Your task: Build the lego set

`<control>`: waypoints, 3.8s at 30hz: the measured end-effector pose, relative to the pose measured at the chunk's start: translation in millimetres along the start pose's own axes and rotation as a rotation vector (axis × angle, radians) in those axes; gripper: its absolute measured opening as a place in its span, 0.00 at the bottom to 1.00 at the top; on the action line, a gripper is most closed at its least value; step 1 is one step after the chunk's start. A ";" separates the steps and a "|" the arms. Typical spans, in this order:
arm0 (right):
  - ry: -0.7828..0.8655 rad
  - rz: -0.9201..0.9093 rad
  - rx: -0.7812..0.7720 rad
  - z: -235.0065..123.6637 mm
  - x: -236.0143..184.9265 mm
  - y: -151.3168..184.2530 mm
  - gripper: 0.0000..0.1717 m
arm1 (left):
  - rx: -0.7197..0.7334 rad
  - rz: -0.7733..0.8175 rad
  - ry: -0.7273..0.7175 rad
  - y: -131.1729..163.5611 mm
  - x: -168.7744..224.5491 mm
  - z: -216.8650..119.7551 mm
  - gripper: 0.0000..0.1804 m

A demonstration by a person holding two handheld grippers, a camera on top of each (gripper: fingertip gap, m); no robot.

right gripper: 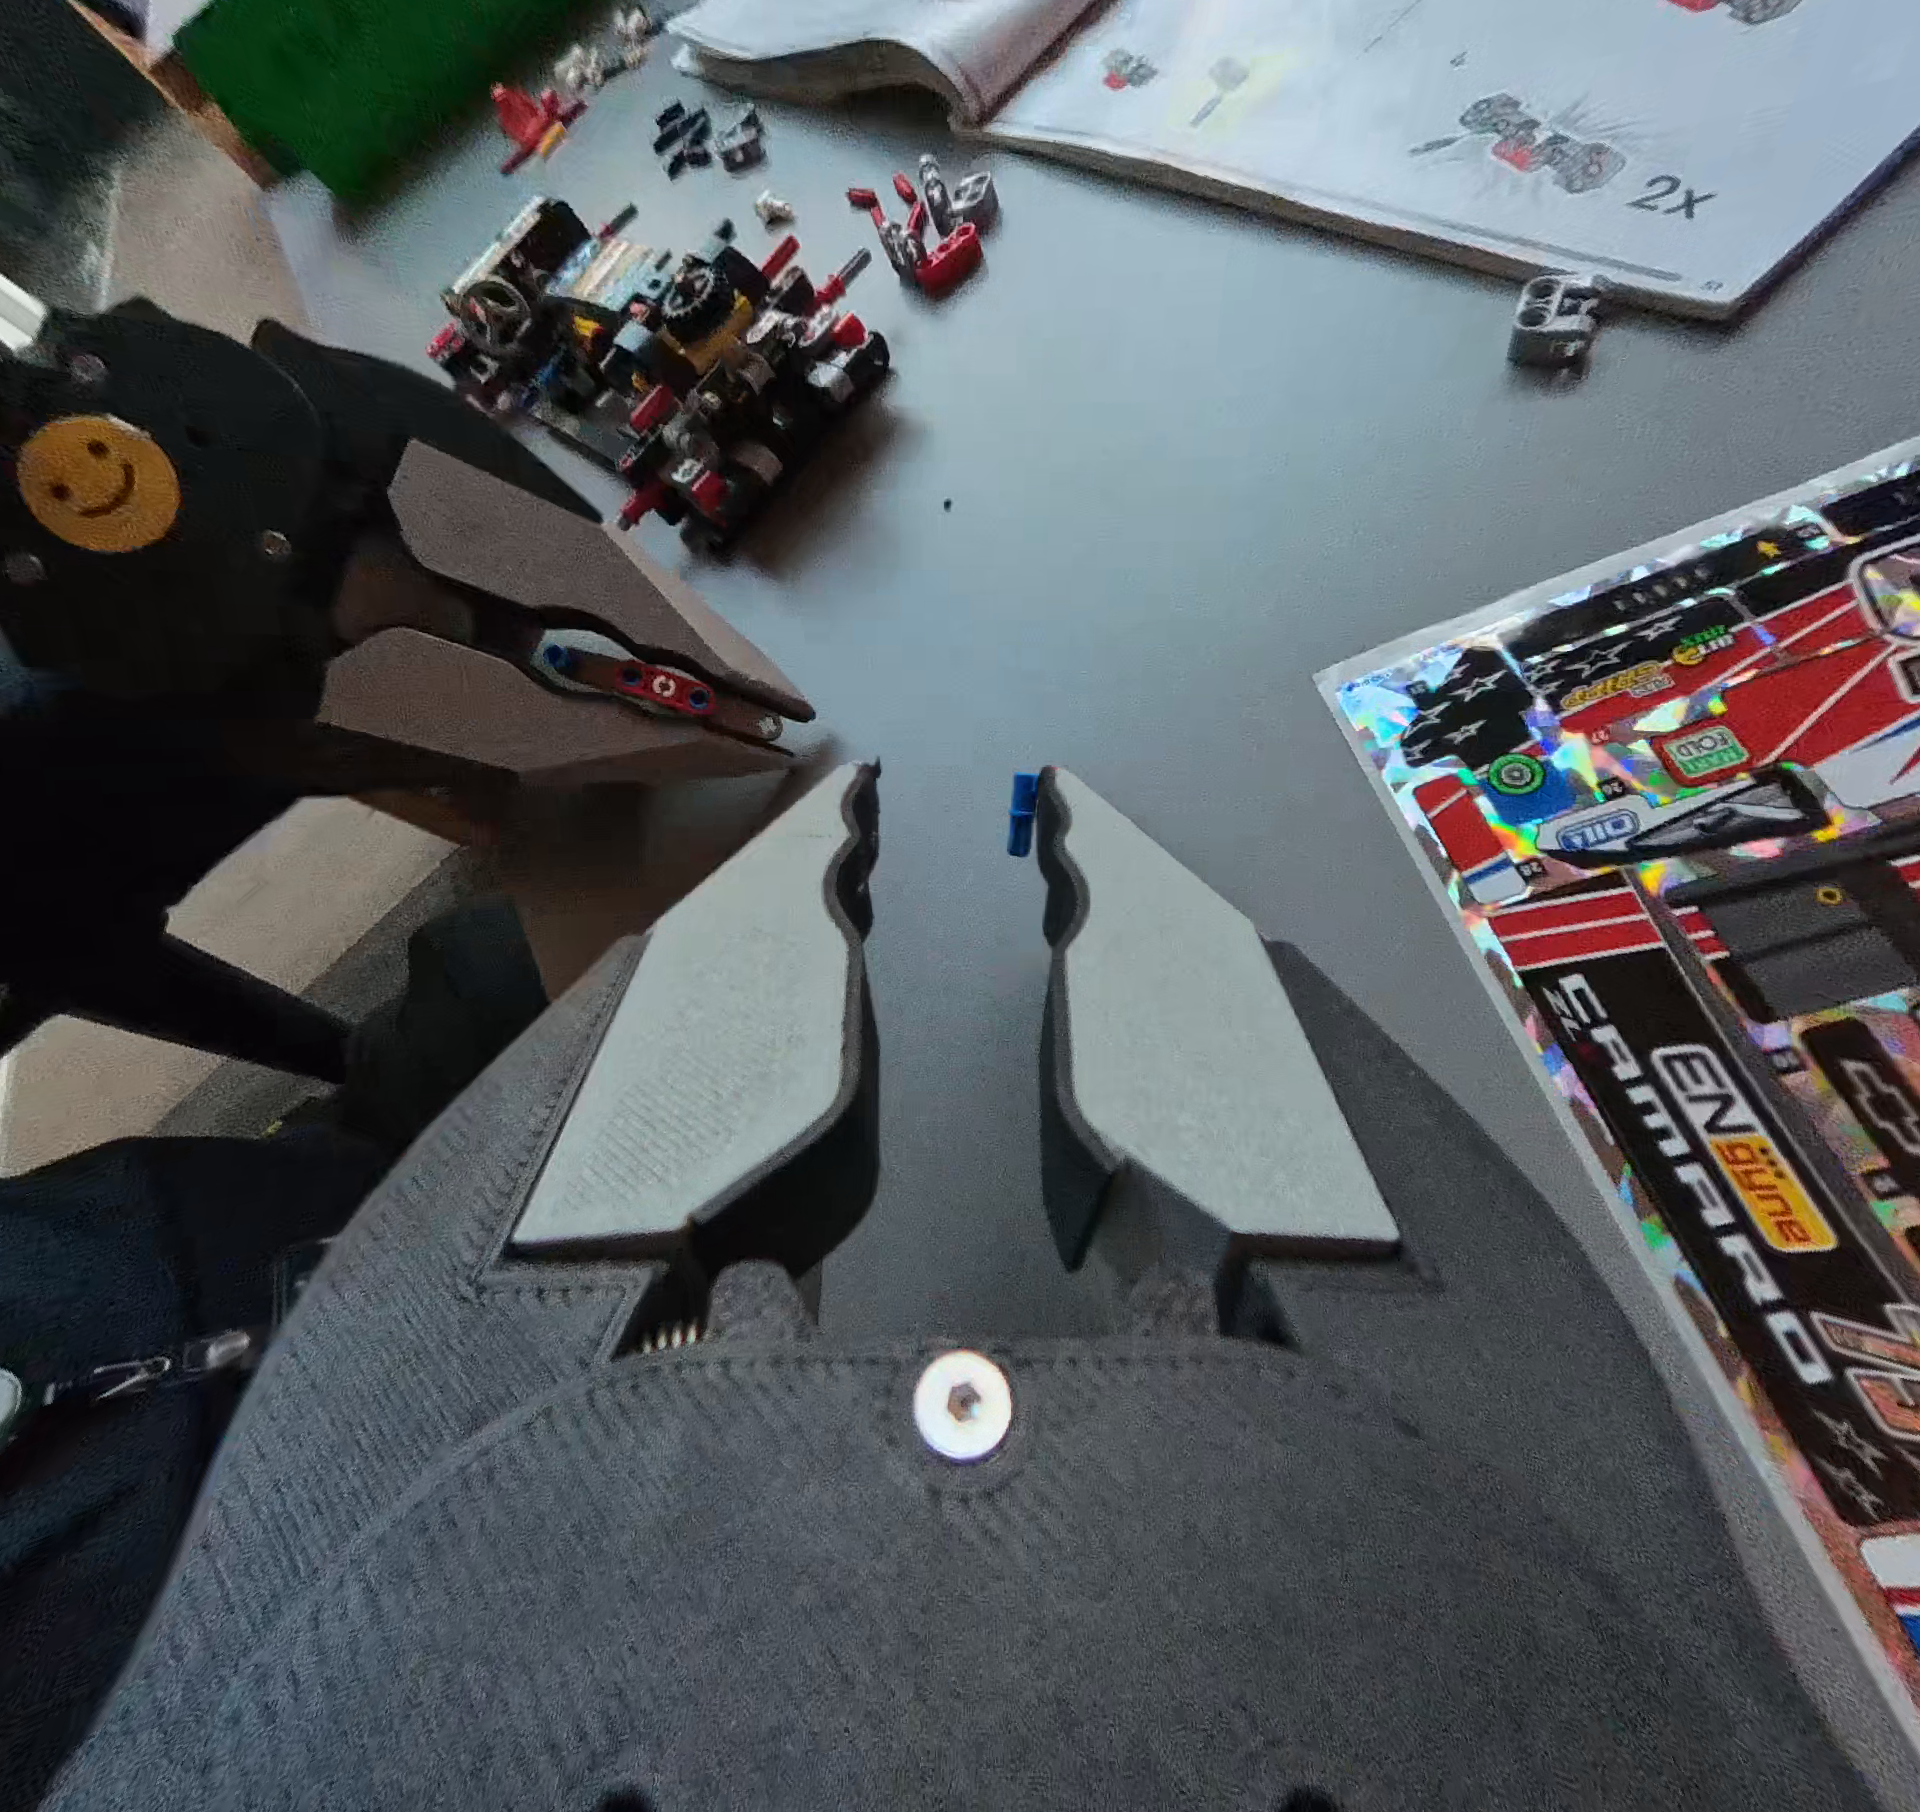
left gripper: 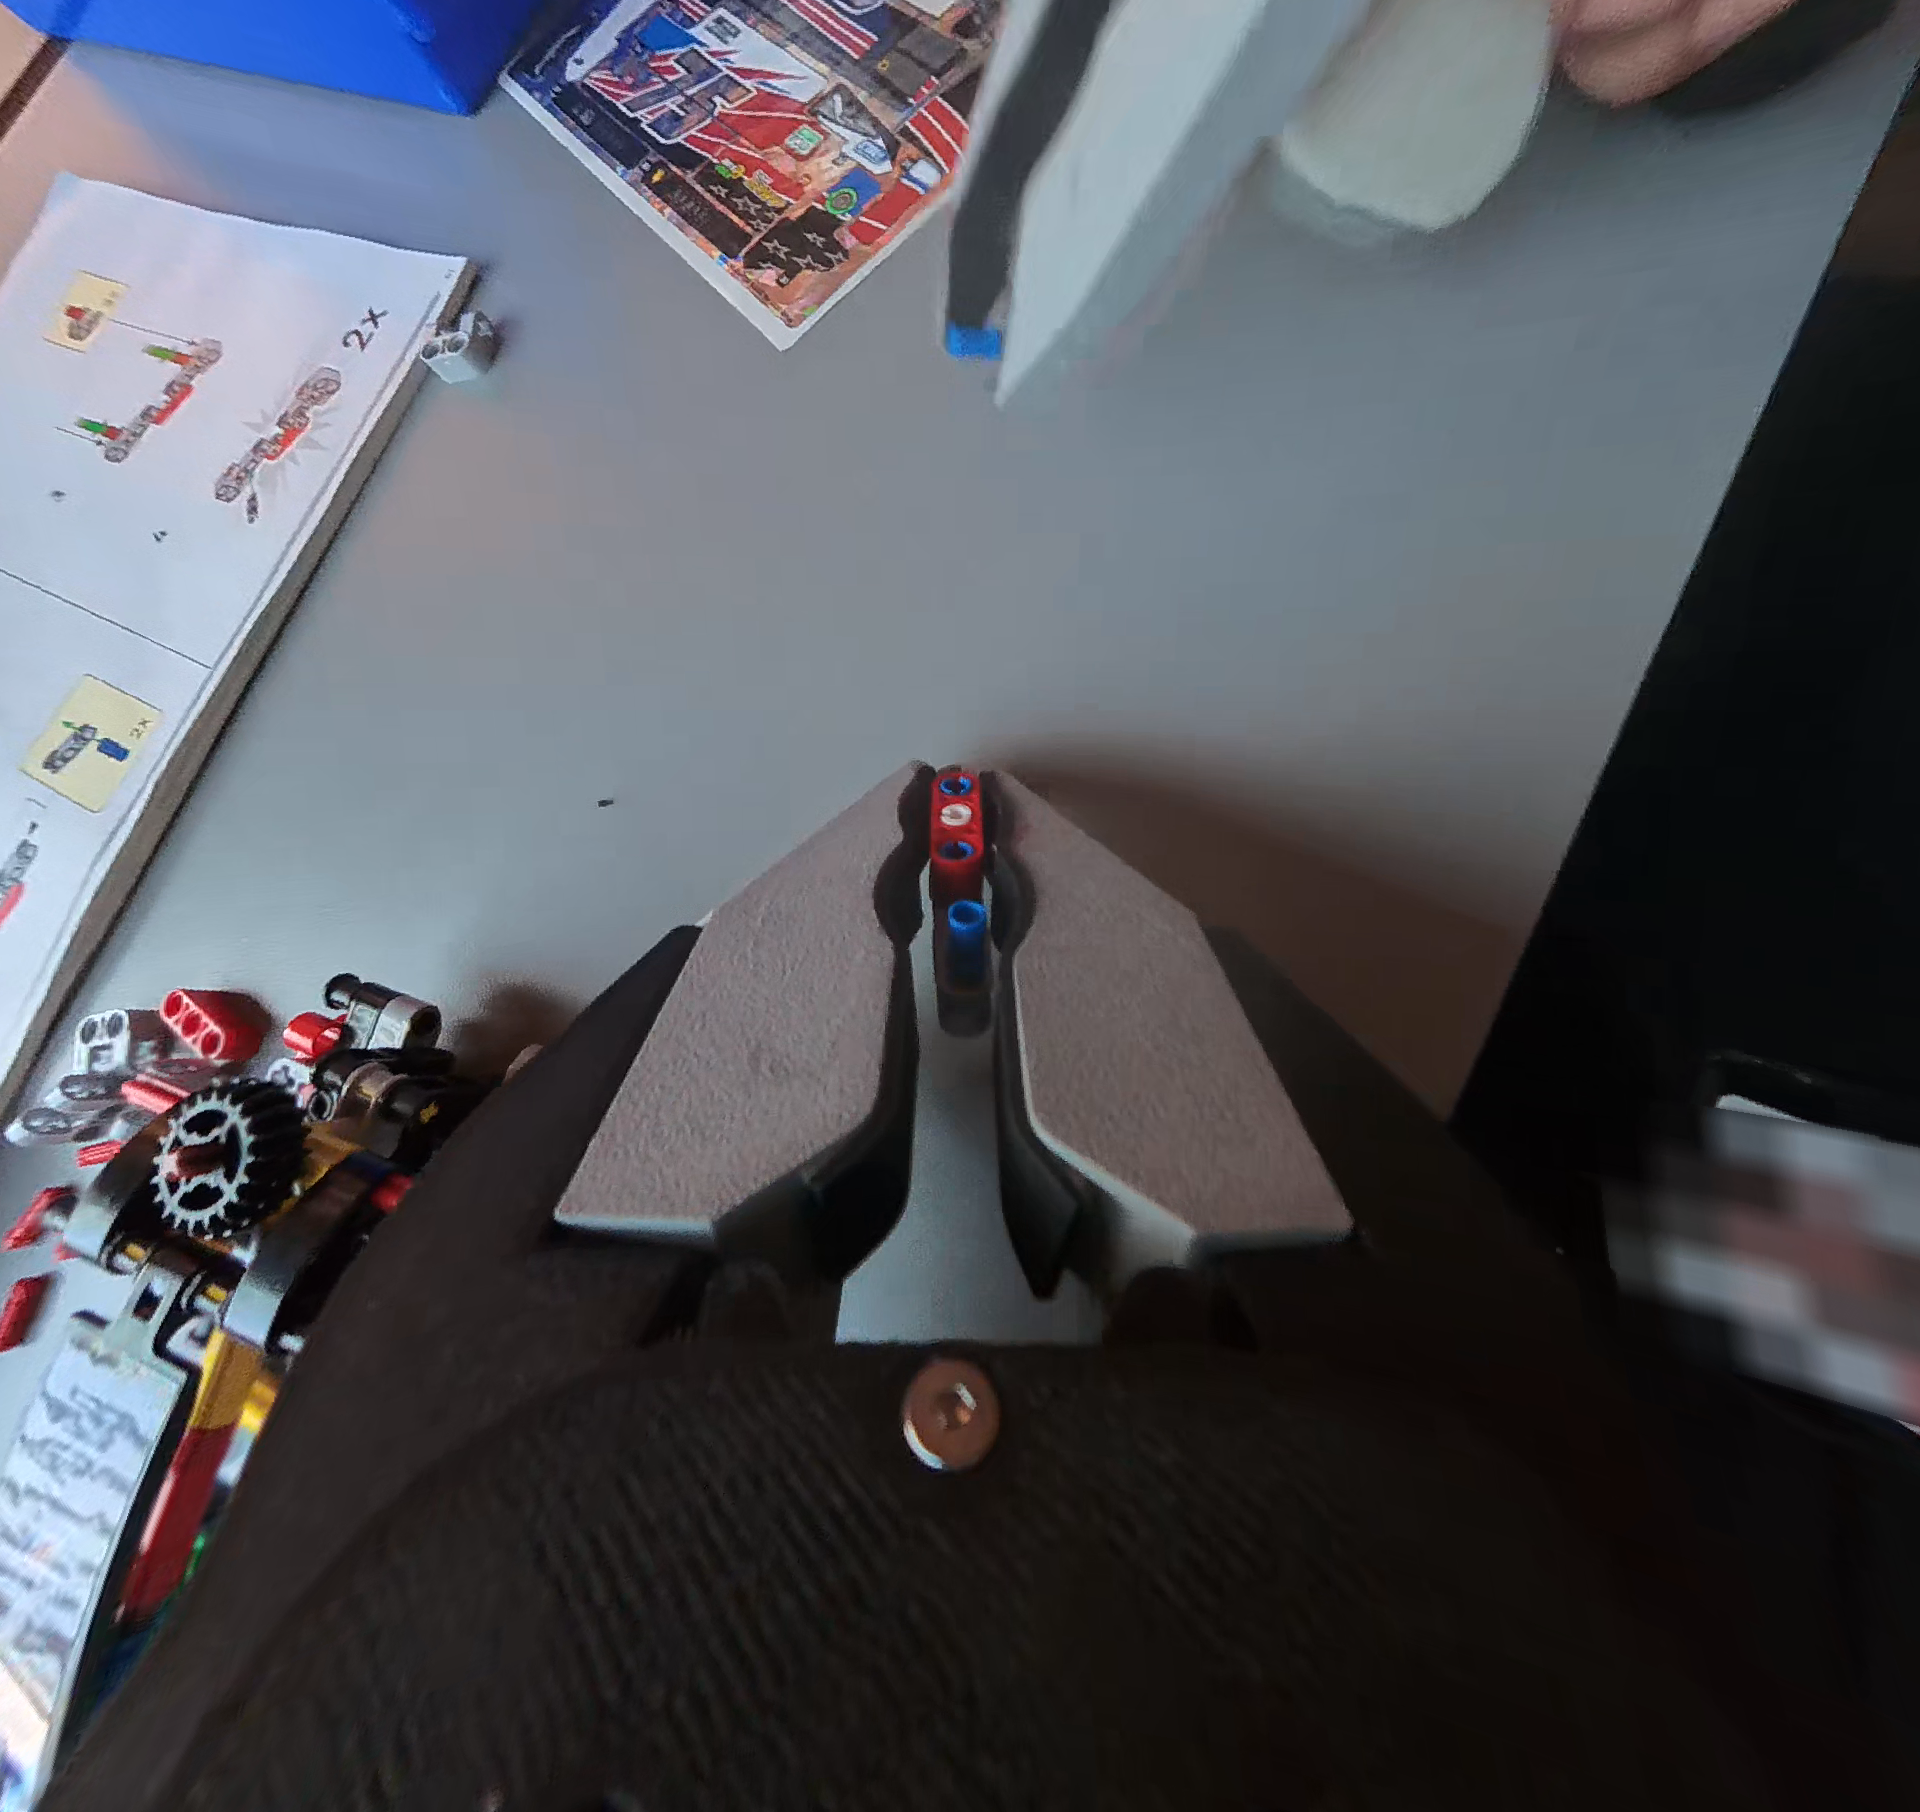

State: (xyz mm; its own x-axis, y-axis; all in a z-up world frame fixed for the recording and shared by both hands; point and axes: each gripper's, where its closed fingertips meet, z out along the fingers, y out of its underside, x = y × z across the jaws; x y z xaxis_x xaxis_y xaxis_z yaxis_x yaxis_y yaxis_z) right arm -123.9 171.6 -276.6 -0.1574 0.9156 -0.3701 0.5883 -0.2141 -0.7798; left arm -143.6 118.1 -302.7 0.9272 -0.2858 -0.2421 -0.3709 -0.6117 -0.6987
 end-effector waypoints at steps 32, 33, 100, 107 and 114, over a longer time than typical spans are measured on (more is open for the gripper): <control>0.275 -0.097 -0.077 -83.6 16.9 25.3 0.05 | -0.007 -0.004 -0.049 1.7 -7.4 2.0 0.03; 0.335 -0.114 -0.138 -88.1 20.9 38.1 0.15 | -0.007 -0.010 -0.044 1.7 -7.5 2.0 0.03; -0.486 -0.184 0.060 26.4 -192.4 -30.7 0.15 | 0.077 0.216 -0.664 21.6 -14.9 -127.4 0.03; -0.307 -0.350 0.152 8.2 -201.6 -14.6 0.06 | 0.089 0.454 -0.914 -18.4 -21.3 -135.5 0.02; -0.124 -0.509 0.183 3.6 -191.9 -20.2 0.05 | 0.091 0.480 -0.863 -28.7 -10.8 -117.3 0.03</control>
State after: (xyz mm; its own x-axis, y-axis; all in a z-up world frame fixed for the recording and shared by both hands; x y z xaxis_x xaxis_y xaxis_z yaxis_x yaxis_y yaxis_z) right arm -108.5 -1.0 -191.7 -0.4847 0.8742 0.0286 0.2676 0.1794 -0.9467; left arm -149.0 52.3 -201.1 0.4128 0.1687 -0.8951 -0.7454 -0.5022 -0.4384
